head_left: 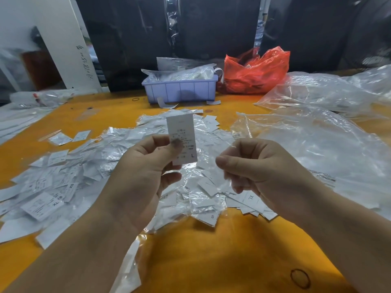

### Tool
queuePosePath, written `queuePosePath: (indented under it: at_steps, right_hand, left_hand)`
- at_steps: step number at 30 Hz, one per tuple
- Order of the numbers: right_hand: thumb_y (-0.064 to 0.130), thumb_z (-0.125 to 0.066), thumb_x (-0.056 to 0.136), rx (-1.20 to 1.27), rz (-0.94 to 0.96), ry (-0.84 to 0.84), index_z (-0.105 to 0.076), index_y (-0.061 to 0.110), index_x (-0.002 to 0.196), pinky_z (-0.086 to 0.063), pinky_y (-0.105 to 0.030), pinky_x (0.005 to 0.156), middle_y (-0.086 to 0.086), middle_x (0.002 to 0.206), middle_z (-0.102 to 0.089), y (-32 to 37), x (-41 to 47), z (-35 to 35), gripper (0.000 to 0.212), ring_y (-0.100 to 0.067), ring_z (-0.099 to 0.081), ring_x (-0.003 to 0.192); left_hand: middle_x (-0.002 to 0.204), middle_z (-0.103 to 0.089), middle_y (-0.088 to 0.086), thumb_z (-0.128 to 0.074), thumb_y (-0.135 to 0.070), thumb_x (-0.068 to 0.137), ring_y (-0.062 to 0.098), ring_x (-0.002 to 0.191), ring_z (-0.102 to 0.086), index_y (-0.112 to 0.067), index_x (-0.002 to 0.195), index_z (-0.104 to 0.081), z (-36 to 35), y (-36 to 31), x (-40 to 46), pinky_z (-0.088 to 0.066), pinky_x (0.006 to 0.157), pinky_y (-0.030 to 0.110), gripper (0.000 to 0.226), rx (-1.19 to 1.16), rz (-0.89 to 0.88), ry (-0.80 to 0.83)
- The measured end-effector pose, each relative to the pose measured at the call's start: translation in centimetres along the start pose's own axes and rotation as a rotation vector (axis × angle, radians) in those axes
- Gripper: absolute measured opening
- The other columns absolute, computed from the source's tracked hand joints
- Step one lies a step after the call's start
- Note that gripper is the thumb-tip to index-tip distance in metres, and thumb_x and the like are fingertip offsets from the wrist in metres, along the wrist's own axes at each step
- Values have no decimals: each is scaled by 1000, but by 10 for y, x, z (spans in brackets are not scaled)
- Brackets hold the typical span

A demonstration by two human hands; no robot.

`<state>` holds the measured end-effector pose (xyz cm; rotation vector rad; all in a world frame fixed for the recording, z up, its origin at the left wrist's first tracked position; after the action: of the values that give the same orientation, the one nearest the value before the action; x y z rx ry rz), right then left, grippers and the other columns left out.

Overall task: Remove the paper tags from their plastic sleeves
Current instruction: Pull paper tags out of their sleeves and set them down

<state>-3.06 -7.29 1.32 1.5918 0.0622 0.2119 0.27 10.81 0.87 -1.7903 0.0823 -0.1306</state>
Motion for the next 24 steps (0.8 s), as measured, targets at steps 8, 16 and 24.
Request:
queuePosePath:
  at_steps: [8,16,24]
  right_hand:
    - [27,-76,64,-77,-5,86,-67,12,67,-47,-22,50,-2,56,-60,-1,-3,-6,18,-12,-52,50]
    - [22,-76,64,-99,21,117,-65,10,65,-39,-17,44,0,51,-57,1,-4,-10,17,-10,-48,45]
    - [19,-76,68,-88,30,108,-67,10,68,-41,-23,49,0,54,-58,-5,-2,-11,13,-11,-49,48]
  left_hand:
    - [75,-72,3,-70,-25,64,10,57,-64,-27,68,-76,-8,-5,-7,-52,50,21,8,-11,-74,35]
    - [78,-72,2,-72,-28,65,10,61,-64,-24,75,-76,-9,-6,-10,-52,52,21,12,43,-119,47]
    - [81,-73,4,-73,-27,63,11,62,-63,-19,85,-78,-14,-4,-14,-54,54,22,24,63,-117,67]
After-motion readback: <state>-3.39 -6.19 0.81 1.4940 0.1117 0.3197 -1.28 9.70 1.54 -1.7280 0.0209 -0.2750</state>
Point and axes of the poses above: each hand's wrist, its own x-axis towards the middle knuckle, its own z-axis out of the back of the hand, y = z × x, the point moved 3 cm from there along x, towards the middle knuckle
